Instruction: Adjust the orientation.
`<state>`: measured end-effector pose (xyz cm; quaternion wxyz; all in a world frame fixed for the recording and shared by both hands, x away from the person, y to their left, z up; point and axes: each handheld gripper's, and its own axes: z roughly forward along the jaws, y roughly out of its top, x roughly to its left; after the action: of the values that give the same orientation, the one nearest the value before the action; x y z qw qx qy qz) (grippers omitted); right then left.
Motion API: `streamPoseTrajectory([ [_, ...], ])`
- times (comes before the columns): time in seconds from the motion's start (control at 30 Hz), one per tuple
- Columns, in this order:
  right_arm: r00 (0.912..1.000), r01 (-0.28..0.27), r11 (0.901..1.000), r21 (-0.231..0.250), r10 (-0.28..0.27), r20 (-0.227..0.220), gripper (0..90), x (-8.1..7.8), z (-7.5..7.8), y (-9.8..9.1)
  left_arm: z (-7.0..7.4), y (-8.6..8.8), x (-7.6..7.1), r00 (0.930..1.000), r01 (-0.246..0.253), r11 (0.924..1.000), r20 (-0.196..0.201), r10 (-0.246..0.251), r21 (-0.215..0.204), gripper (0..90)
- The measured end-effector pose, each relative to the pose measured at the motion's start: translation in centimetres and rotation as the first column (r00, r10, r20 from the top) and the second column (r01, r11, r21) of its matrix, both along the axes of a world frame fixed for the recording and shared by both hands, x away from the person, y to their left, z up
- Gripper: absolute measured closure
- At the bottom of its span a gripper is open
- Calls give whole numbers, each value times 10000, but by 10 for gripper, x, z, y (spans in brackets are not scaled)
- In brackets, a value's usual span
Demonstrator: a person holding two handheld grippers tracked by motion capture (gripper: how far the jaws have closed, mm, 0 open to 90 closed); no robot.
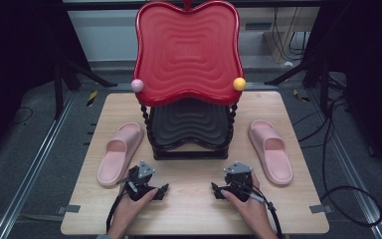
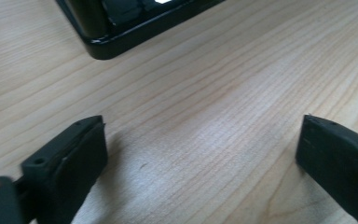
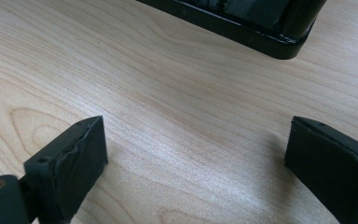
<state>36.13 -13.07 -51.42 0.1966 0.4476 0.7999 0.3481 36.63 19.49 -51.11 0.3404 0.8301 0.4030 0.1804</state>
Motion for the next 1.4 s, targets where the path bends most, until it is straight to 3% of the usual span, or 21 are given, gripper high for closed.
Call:
streamPoseTrajectory([
  [0.17, 10000, -10, 10000, -13, 10, -6, 52, 0, 0, 0, 2, 0, 1, 9999, 122, 9999, -29, -122, 114, 21],
  [0.23, 10000, -12, 10000, -31, 12, 4, 52, 0, 0, 0, 7, 1, 1, 9999, 167, 9994, -29, -166, 309, 48],
  [0.37, 10000, -6, 10000, -31, 6, 3, 52, 0, 0, 0, 22, 6, 0, 9992, 374, 9988, -172, -369, 308, 49],
  [0.5, 10000, 17, 10000, -1, -17, -7, 52, 0, 0, 0, 49, 25, 4, 9985, 465, 9961, -309, -443, 749, 51],
  [0.57, 10000, 21, 10000, 1, -21, -7, 52, 0, 0, 0, 54, 30, 4, 9984, 504, 9941, -320, -476, 962, 48],
  [0.6, 10000, 19, 10000, 3, -19, -4, 52, 0, 0, 0, 62, 39, 6, 9985, 467, 9904, -340, -427, 1304, 48],
  [0.63, 10000, 19, 10000, 3, -19, -4, 52, 0, 0, 0, 62, 39, 6, 9985, 467, 9904, -340, -427, 1304, 48],
  [0.8, 10000, 5, 10000, -60, -4, 57, 52, 0, 0, 0, 81, 83, 13, 9989, -205, 9859, -382, 272, 1659, 54],
  [0.83, 10000, 20, 10000, -69, -20, 56, 52, -1, 0, 0, 81, 83, 13, 9989, -205, 9859, -382, 272, 1659, 59],
  [0.87, 10000, 18, 10000, -67, -18, 55, 52, -1, 0, 0, 84, 99, 14, 9978, -496, 9831, -355, 567, 1763, 66],
  [0.97, 10000, 11, 10000, -53, -11, 65, 52, -1, 0, 0, 87, 121, 15, 9922, -1075, 9808, -445, 1161, 1629, 94],
  [1.07, 10000, 13, 10000, -48, -12, 65, 52, -1, -1, 0, 87, 135, 20, 9901, -1212, 9780, -497, 1313, 1700, 139],
  [1.2, 10000, 33, 10000, -57, -32, 44, 52, -1, 0, 0, 86, 145, 30, 9884, -1344, 9758, -477, 1445, 1726, 187],
  [1.33, 10000, 12, 10000, -44, -12, 65, 52, -1, -1, 0, 83, 151, 52, 9859, -1474, 9715, -512, 1594, 1857, 325],
  [1.4, 10000, 12, 10000, -48, -11, 68, 52, -1, -1, 0, 80, 151, 61, 9851, -1517, 9733, -549, 1633, 1722, 365],
])
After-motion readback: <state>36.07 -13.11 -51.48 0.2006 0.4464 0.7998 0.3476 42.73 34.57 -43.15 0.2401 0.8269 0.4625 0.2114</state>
